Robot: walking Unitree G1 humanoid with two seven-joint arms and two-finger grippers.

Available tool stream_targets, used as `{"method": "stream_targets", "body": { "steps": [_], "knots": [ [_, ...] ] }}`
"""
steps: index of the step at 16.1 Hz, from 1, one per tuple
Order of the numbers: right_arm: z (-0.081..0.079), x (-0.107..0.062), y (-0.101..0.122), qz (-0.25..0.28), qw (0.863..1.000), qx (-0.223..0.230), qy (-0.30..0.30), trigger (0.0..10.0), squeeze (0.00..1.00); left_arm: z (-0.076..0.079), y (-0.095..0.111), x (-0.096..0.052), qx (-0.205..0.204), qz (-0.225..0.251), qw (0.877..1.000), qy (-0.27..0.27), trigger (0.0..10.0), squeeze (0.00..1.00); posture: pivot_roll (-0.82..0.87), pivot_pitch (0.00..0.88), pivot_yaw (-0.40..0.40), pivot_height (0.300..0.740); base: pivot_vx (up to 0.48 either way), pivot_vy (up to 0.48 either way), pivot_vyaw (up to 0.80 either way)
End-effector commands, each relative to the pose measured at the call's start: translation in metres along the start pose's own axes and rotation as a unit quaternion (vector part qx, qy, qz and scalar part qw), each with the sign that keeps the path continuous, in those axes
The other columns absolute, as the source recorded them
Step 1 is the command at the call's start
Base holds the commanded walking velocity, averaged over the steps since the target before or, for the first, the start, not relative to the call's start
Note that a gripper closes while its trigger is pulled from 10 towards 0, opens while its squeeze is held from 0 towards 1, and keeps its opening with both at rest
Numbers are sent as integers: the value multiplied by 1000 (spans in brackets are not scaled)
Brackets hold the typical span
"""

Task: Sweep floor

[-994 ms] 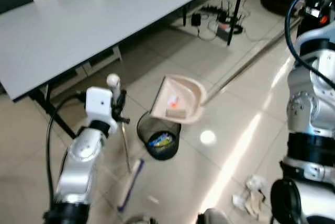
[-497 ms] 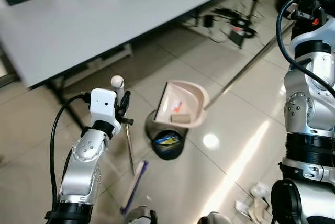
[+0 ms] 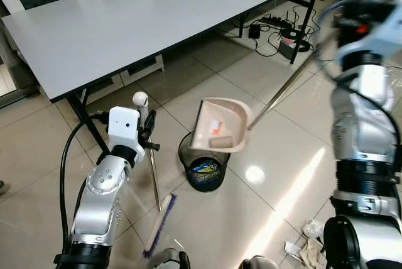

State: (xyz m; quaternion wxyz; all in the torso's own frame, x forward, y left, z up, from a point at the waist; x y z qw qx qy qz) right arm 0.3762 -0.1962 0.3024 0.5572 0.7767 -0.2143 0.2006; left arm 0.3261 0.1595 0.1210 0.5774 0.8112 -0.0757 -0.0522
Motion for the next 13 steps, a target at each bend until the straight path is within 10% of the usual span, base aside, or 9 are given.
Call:
{"method": "stream_targets", "body": {
  "steps": [1, 7, 13],
  "knots": [
    [-21, 8, 16, 46, 998, -4, 45, 10000, 0, -2, 4, 0, 4, 7, 1000, 3, 10000, 0, -20, 87, 55, 740, 0, 0, 0],
    [-57, -1, -3, 52, 989, -21, 137, 10000, 0, -2, 2, -1, 3, 4, 1000, 9, 10000, 0, -21, 75, 41, 740, 0, 0, 0],
    [-137, -38, -18, 59, 939, -74, 332, 10000, 0, 3, -1, 0, 0, 1, 1000, 2, 10000, 0, -48, 74, 51, 740, 0, 0, 0]
  ]
}}
Point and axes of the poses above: a point about 5 cm out from each wrist's last joint towards the gripper, its own x axis pointing out of the wrist towards the gripper, its own y axis along the axis of the wrist's last joint, z = x × y, the point moved 4 cm from there along x, pointing out of the wrist towards the gripper, and after that the axes turned 14 degrees about x, right-handed, at the moved point
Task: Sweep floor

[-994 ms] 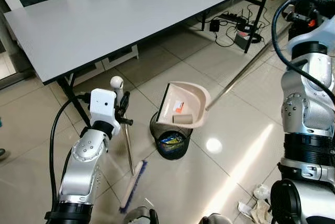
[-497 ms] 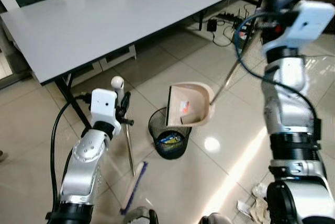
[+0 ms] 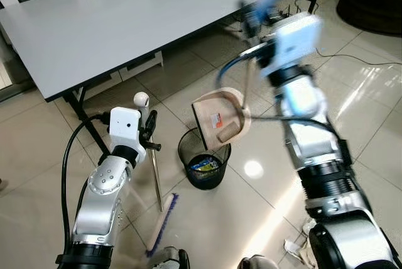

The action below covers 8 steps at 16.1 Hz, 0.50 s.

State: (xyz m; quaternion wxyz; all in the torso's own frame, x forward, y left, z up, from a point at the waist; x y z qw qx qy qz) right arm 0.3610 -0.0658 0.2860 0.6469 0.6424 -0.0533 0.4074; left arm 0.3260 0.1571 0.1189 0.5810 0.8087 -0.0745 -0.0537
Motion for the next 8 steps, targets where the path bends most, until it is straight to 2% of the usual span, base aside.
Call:
{"method": "stream_targets", "body": {
  "steps": [1, 4, 8],
  "knots": [
    [-23, 4, 25, 57, 996, -26, 56, 10000, 0, 1, 1, 0, 4, 4, 1000, 2, 10000, 0, -50, 75, 47, 740, 0, 0, 0],
    [-38, -2, 20, 61, 995, -11, 75, 10000, 0, 0, 2, 1, 3, 5, 1000, 5, 10000, 0, -47, 76, 42, 740, 0, 0, 0],
    [-66, -10, 13, 53, 985, -43, 161, 10000, 0, -1, 1, 0, 4, 4, 1000, 8, 10000, 0, -44, 72, 35, 740, 0, 0, 0]
  ]
}}
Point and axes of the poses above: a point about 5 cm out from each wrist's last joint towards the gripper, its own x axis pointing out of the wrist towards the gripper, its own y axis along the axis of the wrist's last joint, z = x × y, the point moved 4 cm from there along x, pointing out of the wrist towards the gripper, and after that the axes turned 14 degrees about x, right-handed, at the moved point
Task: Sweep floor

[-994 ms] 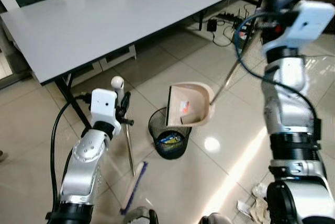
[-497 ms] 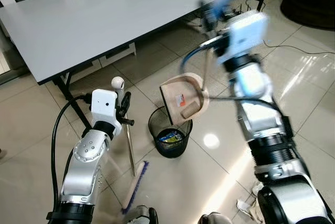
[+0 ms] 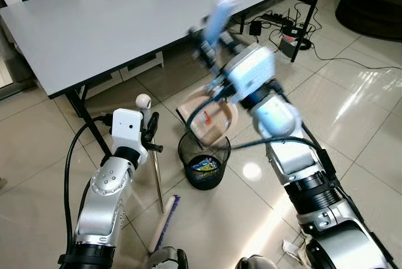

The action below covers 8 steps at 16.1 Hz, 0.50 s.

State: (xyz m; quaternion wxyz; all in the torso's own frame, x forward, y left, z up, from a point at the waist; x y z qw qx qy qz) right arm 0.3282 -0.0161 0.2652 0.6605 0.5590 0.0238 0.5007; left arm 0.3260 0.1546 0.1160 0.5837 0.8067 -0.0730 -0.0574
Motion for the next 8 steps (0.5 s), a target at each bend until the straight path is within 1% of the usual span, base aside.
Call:
{"method": "stream_targets", "body": {
  "steps": [1, 2, 3, 5, 6, 7, 8],
  "knots": [
    [-10, 2, 14, 30, 998, -45, 42, 10000, 0, -5, 3, 1, 7, 8, 1000, 12, 10000, 0, -44, 74, 34, 740, 0, 0, 0],
    [-16, 0, 9, 21, 996, -62, 60, 10000, 0, -5, 4, 1, 6, 8, 1000, 14, 10000, 0, -45, 71, 33, 740, 0, 0, 0],
    [-16, 0, 9, 22, 995, -73, 62, 10000, 0, -5, 4, 2, 6, 8, 1000, 14, 10000, 0, -45, 71, 32, 740, 0, 0, 0],
    [-13, 1, 12, 28, 995, -78, 56, 10000, 0, -5, 3, 2, 7, 8, 1000, 14, 10000, 0, -44, 68, 34, 740, 0, 0, 0],
    [-1, 5, 21, 35, 995, -80, 41, 10000, 0, -5, 4, 2, 7, 9, 1000, 11, 10000, 0, -47, 65, 38, 740, 0, 0, 0],
    [23, 9, 37, 49, 996, -79, -4, 10000, 0, -3, 3, 3, 6, 9, 1000, 5, 10000, 0, -51, 61, 40, 740, 0, 0, 0],
    [44, 10, 50, 60, 994, -83, -47, 10000, 0, -1, 2, 2, 2, 8, 1000, -3, 10000, 0, -56, 57, 40, 740, 0, 0, 0]
  ]
}}
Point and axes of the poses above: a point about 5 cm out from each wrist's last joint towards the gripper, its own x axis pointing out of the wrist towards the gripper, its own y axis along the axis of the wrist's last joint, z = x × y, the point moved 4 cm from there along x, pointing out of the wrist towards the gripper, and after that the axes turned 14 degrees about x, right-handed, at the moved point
